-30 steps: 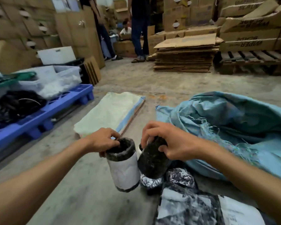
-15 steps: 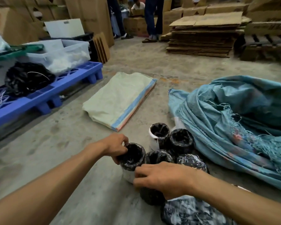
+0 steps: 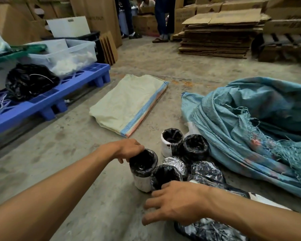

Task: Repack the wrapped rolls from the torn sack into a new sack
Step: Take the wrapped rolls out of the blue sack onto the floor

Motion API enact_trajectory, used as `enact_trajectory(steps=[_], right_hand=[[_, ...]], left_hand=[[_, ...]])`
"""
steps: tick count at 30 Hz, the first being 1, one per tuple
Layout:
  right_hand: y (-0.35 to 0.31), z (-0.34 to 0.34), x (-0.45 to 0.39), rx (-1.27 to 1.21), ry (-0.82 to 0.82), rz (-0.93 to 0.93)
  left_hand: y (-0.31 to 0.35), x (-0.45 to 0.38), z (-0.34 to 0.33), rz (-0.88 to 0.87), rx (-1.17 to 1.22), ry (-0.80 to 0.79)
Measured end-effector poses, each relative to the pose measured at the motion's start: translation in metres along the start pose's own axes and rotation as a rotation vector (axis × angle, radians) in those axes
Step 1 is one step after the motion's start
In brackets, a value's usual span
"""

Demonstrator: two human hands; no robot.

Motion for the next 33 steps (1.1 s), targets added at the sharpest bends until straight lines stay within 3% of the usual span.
enact_trajectory(steps=[4,8,14,18,22,24,26,28,29,31,33], right_hand=[[0.008,0.027,0.017,0.115,0.234,-0.08],[0.037,0.04,0.056,-0.01,0.489,-0.379],[0.092,0.048,0.153,-0.209,0.883,-0.791],[0.112,0.051,0.215,-0.183,1.13,-1.02],[0.136,0.043,0.288,-0.096,1.384,-1.374],[0.155,0.028,0.317,-0.144,1.258,-1.57],[0.176,-0.002,0.335,-0.344,0.772,-1.618],[0.183,-0.032,0.331,-0.621,0.245,-1.423],[0.181,-0.042,0.332,-0.726,0.107,-1.335],[0.175,-0.047,0.338,-0.84,0.078,-1.256],[0.174,-0.046,0.346,-0.877,0.165,-1.248]], left_hand=[[0.011,-0.008,0.012,-0.179,-0.167,0.194],[0.038,-0.012,0.026,-0.305,-0.046,0.387],[0.122,-0.021,0.027,-0.552,-0.053,0.461],[0.185,-0.027,0.019,-0.735,-0.083,0.557],[0.254,-0.036,0.004,-0.967,-0.106,0.576],[0.285,-0.043,-0.003,-1.066,-0.204,0.582],[0.318,-0.057,-0.016,-1.098,-0.408,0.525],[0.332,-0.075,-0.028,-0.961,-0.639,0.369],[0.337,-0.084,-0.034,-0.827,-0.706,0.245],[0.336,-0.099,-0.046,-0.579,-0.711,0.012],[0.333,-0.11,-0.053,-0.547,-0.707,-0.033]])
Point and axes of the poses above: each hand's wrist, its own x-axis away from the middle knuckle, its own z-axis out of the back of the hand, y = z × x, the point moved 3 cm from there along -x, towards the middle knuckle, and after that the axes turned 2 degrees about z, right-handed, at the moved point
